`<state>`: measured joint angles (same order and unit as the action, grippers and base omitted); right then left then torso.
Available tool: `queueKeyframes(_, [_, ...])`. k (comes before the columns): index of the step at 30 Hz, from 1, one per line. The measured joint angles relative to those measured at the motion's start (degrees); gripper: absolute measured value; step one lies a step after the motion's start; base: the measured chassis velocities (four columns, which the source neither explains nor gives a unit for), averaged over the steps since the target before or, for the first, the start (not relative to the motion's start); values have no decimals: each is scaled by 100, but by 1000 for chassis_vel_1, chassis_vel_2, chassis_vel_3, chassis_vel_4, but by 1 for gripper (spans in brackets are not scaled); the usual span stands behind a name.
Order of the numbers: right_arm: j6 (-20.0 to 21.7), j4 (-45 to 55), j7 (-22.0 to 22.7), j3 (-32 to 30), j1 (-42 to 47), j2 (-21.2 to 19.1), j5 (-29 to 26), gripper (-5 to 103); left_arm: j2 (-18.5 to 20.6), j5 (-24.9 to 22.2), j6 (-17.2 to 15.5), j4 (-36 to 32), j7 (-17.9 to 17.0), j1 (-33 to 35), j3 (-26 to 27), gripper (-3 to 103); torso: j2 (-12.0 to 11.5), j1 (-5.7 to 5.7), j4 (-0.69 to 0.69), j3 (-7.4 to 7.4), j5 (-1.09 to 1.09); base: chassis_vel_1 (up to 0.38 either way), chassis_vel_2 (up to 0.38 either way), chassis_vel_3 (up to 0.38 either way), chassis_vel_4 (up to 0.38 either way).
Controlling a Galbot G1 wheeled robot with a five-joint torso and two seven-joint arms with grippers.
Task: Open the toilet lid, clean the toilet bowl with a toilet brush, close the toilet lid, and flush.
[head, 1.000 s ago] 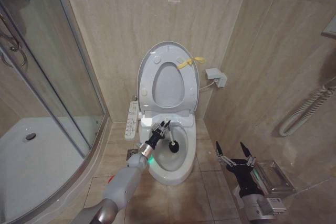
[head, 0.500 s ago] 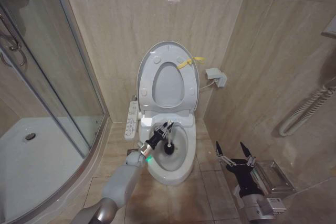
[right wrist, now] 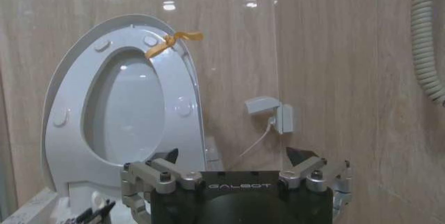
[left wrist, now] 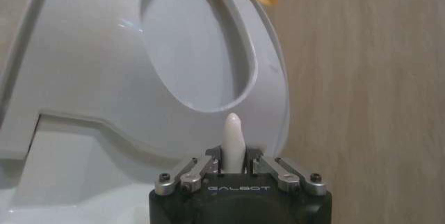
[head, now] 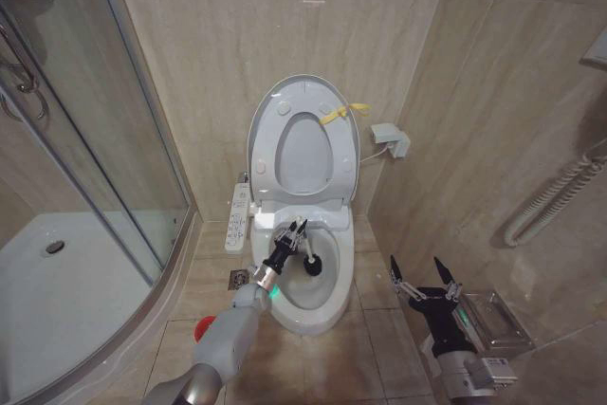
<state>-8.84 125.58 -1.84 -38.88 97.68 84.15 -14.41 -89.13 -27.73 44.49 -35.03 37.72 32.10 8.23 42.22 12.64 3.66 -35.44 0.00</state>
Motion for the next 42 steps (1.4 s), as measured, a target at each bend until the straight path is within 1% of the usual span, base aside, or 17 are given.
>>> queueKeyframes(1, [0,0,0,0,0,0,0,100,0,0,0,0,0,0,0,22,0,0,0,0,0,0,0,0,0])
queueKeyframes(3, [0,0,0,0,0,0,0,100,80,281,-3,-195,-30,38,51,22,-1,1,0,-1,-1,0,0,0,0])
queueKeyframes(5, [0,0,0,0,0,0,0,100,99,269,-20,-328,-88,43,48,22,0,1,1,-1,-1,0,0,0,0])
queueKeyframes(7, [0,0,0,0,0,0,0,100,64,-72,-34,-466,-207,31,8,22,0,0,1,-1,0,0,0,0,0])
queueKeyframes(8, [0,0,0,0,0,0,0,100,64,-72,-34,-466,-207,31,8,22,0,0,1,-1,0,0,0,0,0])
queueKeyframes(10, [0,0,0,0,0,0,0,100,-34,-660,-101,-552,-325,25,-131,22,0,0,2,-1,-1,0,0,0,0])
queueKeyframes(15, [0,0,0,0,0,0,0,100,-159,-977,-123,-383,-354,25,-145,22,0,0,3,-1,-1,0,0,0,0])
queueKeyframes(17, [0,0,0,0,0,0,0,100,-216,-1175,-120,-145,-343,26,-138,22,0,1,-1,-1,0,0,0,0,0])
queueKeyframes(20, [0,0,0,0,0,0,0,100,-254,-1106,-77,7,-341,49,-87,22,0,0,-1,0,0,0,0,0,0])
queueKeyframes(23, [0,0,0,0,0,0,0,100,-206,-482,48,39,-335,95,-5,22,1,0,1,0,0,0,0,0,0])
queueKeyframes(24, [0,0,0,0,0,0,0,100,-206,-482,48,39,-335,95,-5,22,1,0,1,0,0,0,0,0,0])
queueKeyframes(27, [0,0,0,0,0,0,0,100,-95,-74,76,-150,-288,118,46,22,0,0,0,-1,-1,0,0,0,0])
queueKeyframes(30, [0,0,0,0,0,0,0,100,-63,5,73,-289,-297,114,42,22,0,0,1,-1,0,0,0,0,0])
queueKeyframes(33, [0,0,0,0,0,0,0,100,-72,-201,59,-388,-321,97,4,22,0,1,2,-1,-1,0,0,0,0])
queueKeyframes(37, [0,0,0,0,0,0,0,100,-170,-1223,-112,-517,-330,128,-131,22,0,0,2,-1,-2,0,0,0,0])
queueKeyframes(40, [0,0,0,0,0,0,0,100,-209,-1297,-87,-372,-286,125,-113,22,0,0,2,-1,0,0,0,0,0])
queueKeyframes(42, [0,0,0,0,0,0,0,100,-229,-1000,83,-27,-208,113,-24,22,0,1,-2,-1,-1,0,0,0,0])
